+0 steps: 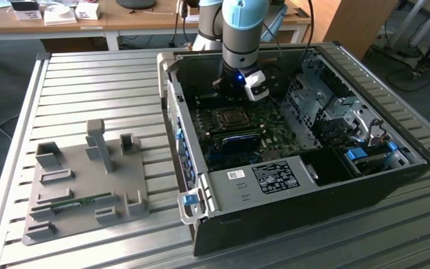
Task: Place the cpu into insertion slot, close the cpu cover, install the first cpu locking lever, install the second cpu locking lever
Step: 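Install the first cpu locking lever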
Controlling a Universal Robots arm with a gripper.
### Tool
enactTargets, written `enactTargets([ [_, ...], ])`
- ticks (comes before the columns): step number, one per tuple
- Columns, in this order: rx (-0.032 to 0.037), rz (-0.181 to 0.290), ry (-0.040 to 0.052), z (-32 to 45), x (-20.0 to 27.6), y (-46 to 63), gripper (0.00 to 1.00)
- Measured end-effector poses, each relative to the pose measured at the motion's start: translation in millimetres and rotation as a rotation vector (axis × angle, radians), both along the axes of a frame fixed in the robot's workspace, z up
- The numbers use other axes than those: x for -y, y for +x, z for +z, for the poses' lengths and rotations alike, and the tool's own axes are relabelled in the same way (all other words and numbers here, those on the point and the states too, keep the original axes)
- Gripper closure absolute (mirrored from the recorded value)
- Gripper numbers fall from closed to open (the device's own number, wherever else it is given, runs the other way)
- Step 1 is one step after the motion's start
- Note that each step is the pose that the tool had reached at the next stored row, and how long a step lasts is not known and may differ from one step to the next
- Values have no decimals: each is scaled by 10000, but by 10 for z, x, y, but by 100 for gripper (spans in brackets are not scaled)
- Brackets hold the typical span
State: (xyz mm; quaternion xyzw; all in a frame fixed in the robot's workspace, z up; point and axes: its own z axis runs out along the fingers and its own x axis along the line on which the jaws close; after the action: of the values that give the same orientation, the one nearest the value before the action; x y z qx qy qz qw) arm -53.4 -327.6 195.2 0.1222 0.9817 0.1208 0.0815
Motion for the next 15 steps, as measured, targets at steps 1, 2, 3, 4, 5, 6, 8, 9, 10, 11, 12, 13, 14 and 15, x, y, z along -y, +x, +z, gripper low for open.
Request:
enactTargets([
  [1, 0, 1, -1, -3, 0, -1, 89],
  [2, -1, 0, -1, -5, 0, -2, 89],
  [3, -1, 1, -2, -5, 0, -3, 89],
  [4, -2, 0, -3, -5, 0, -3, 89],
  [5, -1, 0, -1, -6, 0, -4, 89],
  [6, -1, 0, -1, -7, 0, -5, 89],
  [8, -1, 0, -1, -8, 0, -5, 89],
  [9, 1, 0, 6, -11, 0, -5, 89],
  [10, 1, 0, 6, -11, 0, -5, 89],
  [11, 0, 0, 6, -11, 0, -5, 89],
  [12, 0, 0, 6, -11, 0, -5, 89],
  [13, -1, -1, 6, -11, 0, -5, 89],
  [14, -1, 0, 5, -11, 0, -5, 89],
  [15, -1, 0, 6, -11, 0, -5, 89],
])
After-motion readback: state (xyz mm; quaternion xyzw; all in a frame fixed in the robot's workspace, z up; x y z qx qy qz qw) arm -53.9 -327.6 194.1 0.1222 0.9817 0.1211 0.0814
